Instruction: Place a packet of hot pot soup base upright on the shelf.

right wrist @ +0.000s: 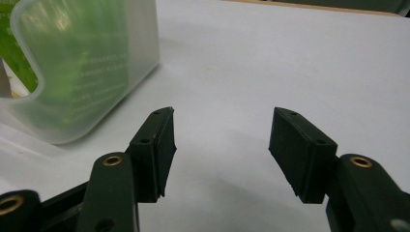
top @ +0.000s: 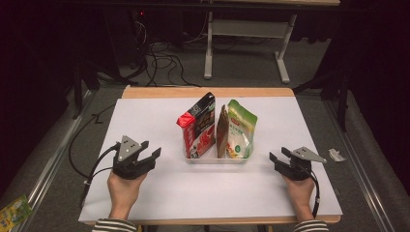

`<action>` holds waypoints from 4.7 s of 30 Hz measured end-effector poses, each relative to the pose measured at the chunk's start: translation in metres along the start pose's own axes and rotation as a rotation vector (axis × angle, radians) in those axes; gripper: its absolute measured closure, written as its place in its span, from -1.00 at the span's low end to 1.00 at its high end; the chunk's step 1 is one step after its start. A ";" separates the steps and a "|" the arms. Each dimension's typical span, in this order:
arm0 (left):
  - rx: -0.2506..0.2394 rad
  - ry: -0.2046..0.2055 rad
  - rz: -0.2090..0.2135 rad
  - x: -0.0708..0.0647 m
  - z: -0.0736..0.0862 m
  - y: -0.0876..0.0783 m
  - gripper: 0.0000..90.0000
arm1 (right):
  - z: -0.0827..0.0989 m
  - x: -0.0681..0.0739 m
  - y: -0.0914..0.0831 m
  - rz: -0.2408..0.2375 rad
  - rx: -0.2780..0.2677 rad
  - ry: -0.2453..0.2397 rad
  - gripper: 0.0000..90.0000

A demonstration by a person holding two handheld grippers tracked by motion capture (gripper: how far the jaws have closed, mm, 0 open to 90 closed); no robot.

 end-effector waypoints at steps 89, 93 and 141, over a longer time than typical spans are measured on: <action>0.035 -0.049 -0.009 -0.026 0.043 0.061 -0.05 | 0.000 0.001 0.000 0.007 -0.001 -0.011 -0.06; 0.049 -0.065 -0.013 -0.022 0.047 0.067 -0.05 | 0.000 0.001 0.000 0.008 -0.002 -0.009 -0.06; 0.057 -0.123 -0.008 -0.008 0.065 0.101 -0.15 | 0.000 0.002 0.000 0.016 0.005 -0.008 -0.06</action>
Point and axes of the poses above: each handheld gripper's, and its own axes: y roughly forward along the jaws, z roughly out of its underside, x roughly to its left, the point moved 3 cm from there along y, roughly forward along the jaws, and after that the axes turned 12 degrees about y, right-handed, at the moved point
